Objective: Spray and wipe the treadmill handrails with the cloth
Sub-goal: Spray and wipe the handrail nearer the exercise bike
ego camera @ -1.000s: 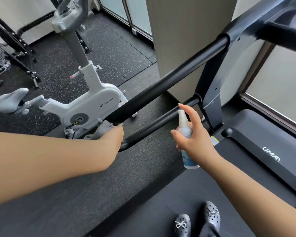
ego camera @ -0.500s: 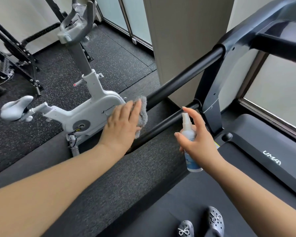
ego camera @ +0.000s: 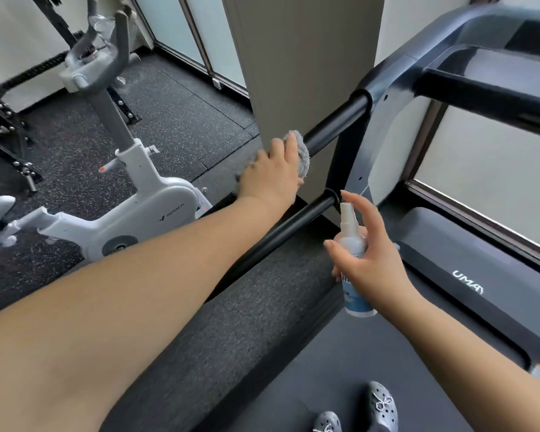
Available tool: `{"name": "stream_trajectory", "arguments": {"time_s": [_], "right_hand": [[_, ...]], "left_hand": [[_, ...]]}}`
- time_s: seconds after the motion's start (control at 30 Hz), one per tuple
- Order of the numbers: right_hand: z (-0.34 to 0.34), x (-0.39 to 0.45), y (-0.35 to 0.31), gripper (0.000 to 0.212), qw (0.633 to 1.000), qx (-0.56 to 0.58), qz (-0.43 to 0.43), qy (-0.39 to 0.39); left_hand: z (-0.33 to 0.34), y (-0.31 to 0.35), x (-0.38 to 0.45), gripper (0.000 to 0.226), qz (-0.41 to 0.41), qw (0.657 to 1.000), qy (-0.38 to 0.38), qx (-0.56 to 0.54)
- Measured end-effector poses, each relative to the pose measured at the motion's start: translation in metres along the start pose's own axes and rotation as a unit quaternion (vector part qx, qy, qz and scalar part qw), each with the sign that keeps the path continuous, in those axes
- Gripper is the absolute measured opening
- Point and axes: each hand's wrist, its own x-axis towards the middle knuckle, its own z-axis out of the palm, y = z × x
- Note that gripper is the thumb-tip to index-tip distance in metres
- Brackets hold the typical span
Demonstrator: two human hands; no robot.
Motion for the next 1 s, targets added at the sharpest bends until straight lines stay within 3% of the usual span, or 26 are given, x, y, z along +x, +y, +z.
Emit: {"name": "stream_trajectory", "arguments": {"time_s": [0.23, 0.67, 1.0], "right_hand": [[-0.003, 0.021, 0.0, 0.068, 1.0, 0.004, -0.006, 0.011], [-0.015, 0.035, -0.014, 0.067, 1.0, 0.01, 0.002, 0.009], [-0.026, 0.047, -0.006, 0.067, 1.0, 0.011, 0.005, 0.015]], "left_hand": [[-0.012, 0.013, 0.056, 0.072, -0.003, 0.992, -0.053, -0.112], [-0.001, -0.08, -0.103, 0.075, -0.071, 0.994, -0.062, -0.056], [-0.007, 0.004, 0.024, 0.065, -0.033, 0.996, -0.018, -0.079]]}}
